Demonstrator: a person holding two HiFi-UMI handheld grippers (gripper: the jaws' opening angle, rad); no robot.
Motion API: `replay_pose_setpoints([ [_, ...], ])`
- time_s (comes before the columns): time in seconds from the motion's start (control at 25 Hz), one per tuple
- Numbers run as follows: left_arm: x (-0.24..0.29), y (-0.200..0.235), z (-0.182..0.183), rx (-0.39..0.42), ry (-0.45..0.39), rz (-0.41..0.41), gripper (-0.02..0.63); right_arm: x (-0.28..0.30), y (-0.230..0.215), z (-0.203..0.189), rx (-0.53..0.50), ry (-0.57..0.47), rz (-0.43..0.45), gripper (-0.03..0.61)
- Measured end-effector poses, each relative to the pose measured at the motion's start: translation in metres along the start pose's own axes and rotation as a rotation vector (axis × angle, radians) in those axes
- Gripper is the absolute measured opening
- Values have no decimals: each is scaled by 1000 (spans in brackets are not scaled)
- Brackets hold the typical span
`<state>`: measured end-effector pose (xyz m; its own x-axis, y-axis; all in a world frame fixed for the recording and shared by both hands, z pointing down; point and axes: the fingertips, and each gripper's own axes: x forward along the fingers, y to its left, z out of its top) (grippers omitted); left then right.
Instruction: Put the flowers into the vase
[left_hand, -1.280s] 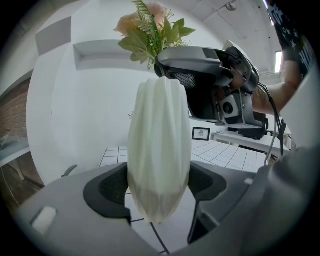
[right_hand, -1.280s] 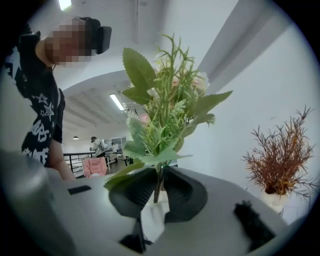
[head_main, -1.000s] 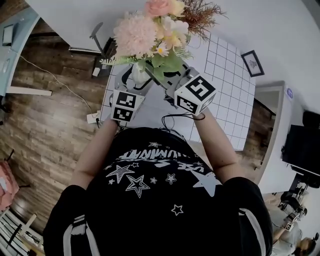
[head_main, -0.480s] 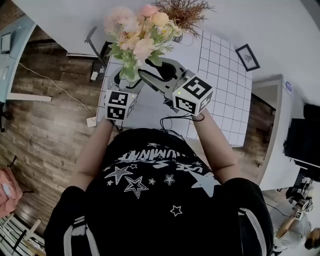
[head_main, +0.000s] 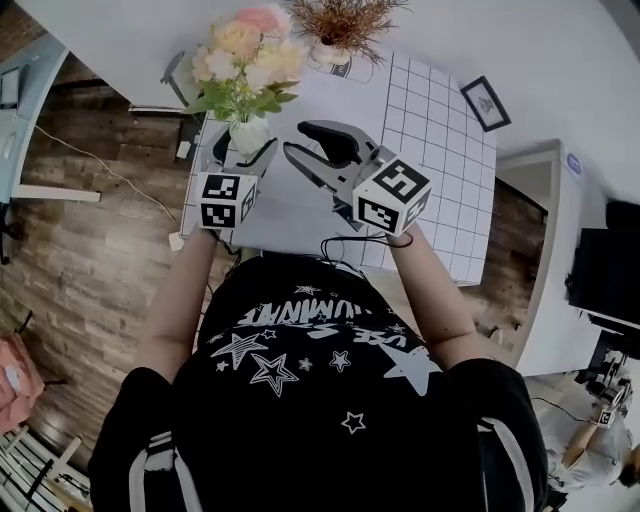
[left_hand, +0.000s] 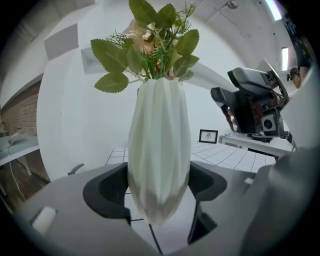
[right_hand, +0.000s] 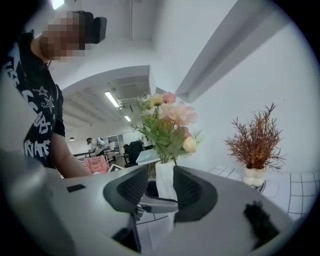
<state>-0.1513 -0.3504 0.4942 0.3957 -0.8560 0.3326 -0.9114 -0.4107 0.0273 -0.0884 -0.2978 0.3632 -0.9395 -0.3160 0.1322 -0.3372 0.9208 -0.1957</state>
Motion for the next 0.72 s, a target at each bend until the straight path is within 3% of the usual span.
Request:
replay_pose_setpoints([
  [0.36, -3, 2, 1, -21, 3, 33, 367, -30, 4, -6, 47, 5, -22, 155],
  [0.72, -21, 5, -7, -60, 9, 104, 433, -51, 6, -14, 68, -1, -22, 155],
])
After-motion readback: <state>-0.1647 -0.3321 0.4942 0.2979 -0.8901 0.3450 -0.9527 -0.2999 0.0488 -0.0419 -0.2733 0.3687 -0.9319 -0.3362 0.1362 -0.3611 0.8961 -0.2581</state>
